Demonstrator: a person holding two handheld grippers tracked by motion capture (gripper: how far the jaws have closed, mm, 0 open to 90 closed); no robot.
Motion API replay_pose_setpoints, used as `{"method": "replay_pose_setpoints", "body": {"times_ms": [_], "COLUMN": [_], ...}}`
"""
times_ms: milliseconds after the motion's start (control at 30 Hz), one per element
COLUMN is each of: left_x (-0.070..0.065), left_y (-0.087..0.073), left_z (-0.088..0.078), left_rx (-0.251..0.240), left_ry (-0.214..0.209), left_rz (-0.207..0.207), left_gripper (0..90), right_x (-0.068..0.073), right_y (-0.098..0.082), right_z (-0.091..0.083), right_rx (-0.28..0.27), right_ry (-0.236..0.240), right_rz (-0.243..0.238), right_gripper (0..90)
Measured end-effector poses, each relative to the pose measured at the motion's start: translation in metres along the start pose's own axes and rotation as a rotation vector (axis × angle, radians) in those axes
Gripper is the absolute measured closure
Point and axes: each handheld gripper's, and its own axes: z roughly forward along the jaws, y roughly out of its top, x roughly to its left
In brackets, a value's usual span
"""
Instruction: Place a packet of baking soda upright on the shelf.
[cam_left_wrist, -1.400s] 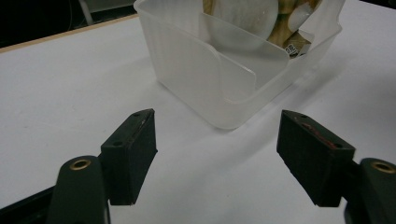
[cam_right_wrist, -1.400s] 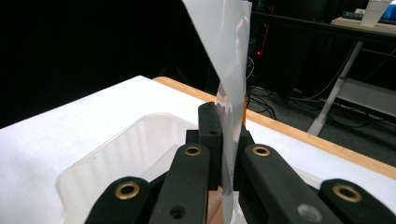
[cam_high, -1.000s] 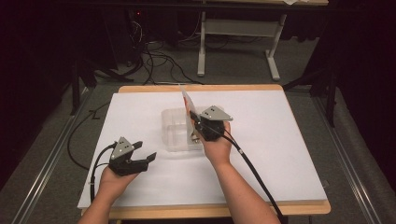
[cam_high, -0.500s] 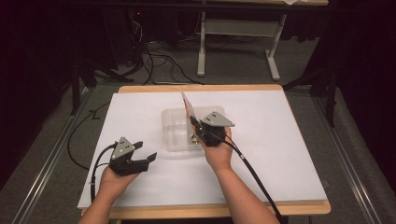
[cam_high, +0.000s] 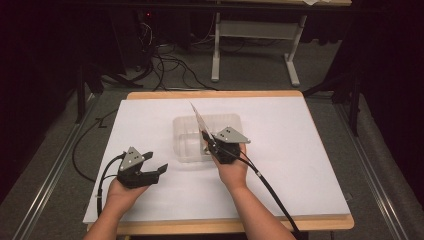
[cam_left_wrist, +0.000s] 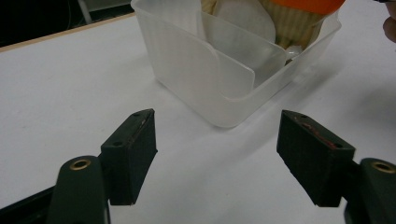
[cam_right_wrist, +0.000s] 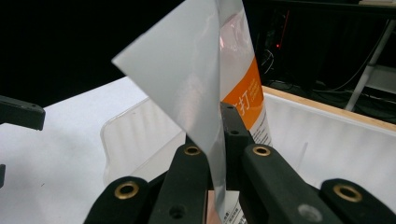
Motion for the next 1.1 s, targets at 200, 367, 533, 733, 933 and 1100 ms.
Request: {"method": "replay_pose_setpoints", "body": {"times_ms": [200,367,533,733,933,1100], "left_x": [-0.001,0.0,0.0,0.0,0.001,0.002], "left_y": [0.0,0.0,0.0,0.0,0.0,0.0], "left_z": [0.0,0.0,0.0,0.0,0.0,0.0], "left_rx": [0.0,0.001,-0.001,-0.002,-0.002,-0.001], "left_ry": [0.0,0.0,0.0,0.001,0.002,0.004], "left_rz": [0.001,0.0,0.0,-0.001,0.001,0.003], "left_gripper": [28.9,28.9,28.9,28.9,28.9,28.9], "right_x": [0.001,0.001,0.0,0.0,0.002,0.003], "right_y": [-0.004,-0.005,-0.001,0.002,0.004,0.005], "right_z": [0.001,0.001,0.0,-0.002,-0.003,-0.007], "right_rx": [0.006,0.008,0.009,0.018,0.027,0.032], "right_ry": [0.006,0.004,-0.004,-0.016,0.0,-0.003], "right_rz": [0.009,0.007,0.003,-0.008,-0.017,-0.017], "right_gripper": [90.0,90.0,89.4,85.3,66.8,54.5]}}
